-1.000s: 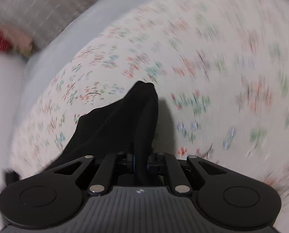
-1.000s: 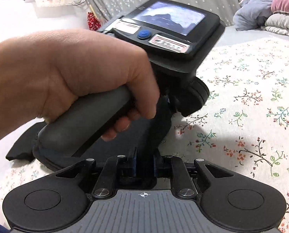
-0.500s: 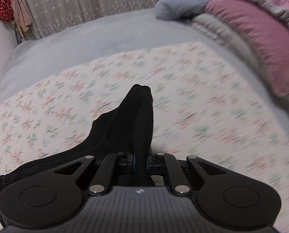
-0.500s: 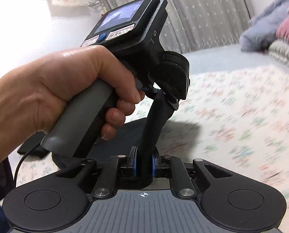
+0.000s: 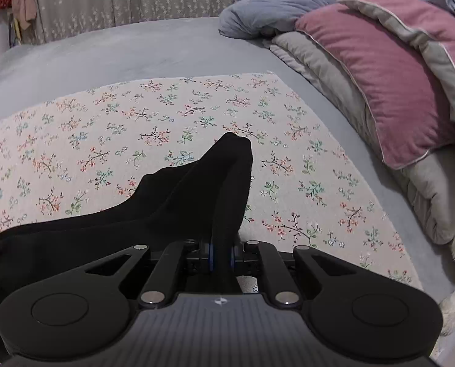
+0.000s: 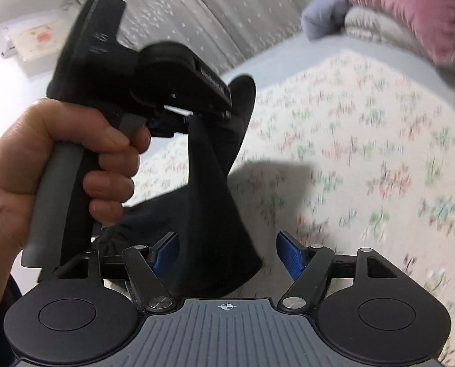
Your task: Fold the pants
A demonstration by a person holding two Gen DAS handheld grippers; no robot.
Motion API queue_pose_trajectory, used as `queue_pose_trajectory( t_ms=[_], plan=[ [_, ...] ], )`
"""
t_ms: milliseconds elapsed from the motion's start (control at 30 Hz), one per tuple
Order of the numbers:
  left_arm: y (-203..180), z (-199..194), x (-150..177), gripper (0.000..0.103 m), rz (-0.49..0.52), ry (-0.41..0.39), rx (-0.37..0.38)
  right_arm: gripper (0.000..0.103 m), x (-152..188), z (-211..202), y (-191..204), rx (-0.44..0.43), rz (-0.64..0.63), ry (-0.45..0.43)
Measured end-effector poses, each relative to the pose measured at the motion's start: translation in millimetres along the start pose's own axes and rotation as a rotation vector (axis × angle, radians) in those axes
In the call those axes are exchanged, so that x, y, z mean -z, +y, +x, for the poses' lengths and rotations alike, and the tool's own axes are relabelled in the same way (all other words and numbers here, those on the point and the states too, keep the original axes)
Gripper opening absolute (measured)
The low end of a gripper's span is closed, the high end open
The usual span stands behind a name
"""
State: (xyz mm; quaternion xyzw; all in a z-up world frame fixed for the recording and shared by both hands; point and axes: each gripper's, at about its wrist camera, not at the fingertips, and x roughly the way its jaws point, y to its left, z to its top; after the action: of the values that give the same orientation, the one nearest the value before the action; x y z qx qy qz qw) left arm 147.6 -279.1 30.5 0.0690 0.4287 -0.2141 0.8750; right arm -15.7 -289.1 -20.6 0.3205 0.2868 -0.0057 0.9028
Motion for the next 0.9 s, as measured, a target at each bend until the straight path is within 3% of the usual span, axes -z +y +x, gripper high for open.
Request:
queue_pose_trajectory(
  t_ms=[133, 167, 200, 233, 333, 467, 600, 733, 900],
  plan=[
    [9.8, -10.6, -2.2, 0.02, -0.022, -0.017, 0.006, 0.066, 0.9, 8.3, 4.3, 0.019, -0.011, -0.015],
    [11.5, -14.0, -3.0, 0.02, -0.03, -0.022, 0.006, 0.058, 1.9, 8.2, 5.4, 0.011, -0.005, -0.019],
    [14.4, -16.9, -3.7, 0.02, -0.038, -0.029, 0.008, 0.031, 0.8, 8.1, 5.5, 0.008, -0.006, -0.026],
    [18.5, -18.7, -4.2, 0.02, -0.046, -0.037, 0.009, 0.019, 2.5, 2.7, 9.2, 0.01, -0.018, -0.035],
    [27.2, -18.8, -5.4, 0.021, -0.036, -0.041, -0.004, 0.016, 4.3, -0.8, 25.2, 0.056, -0.151, -0.108],
    [34.4, -11.4, -7.2, 0.022, 0.02, -0.013, -0.039, 0.014, 43.6, 0.6, 83.7, 0.221, -0.532, -0.256],
    [39.7, -4.2, -9.4, 0.022, 0.098, 0.009, -0.066, 0.014, 76.2, 10.9, 119.0, 0.294, -0.761, -0.342],
    [49.4, 2.2, -15.3, 0.024, 0.134, 0.021, -0.073, 0.014, 84.5, 19.6, 133.6, 0.295, -0.835, -0.355],
    [70.0, 0.9, -18.7, 0.022, 0.113, 0.007, -0.038, 0.014, 81.6, 24.2, 142.6, 0.285, -0.836, -0.361]
  ],
)
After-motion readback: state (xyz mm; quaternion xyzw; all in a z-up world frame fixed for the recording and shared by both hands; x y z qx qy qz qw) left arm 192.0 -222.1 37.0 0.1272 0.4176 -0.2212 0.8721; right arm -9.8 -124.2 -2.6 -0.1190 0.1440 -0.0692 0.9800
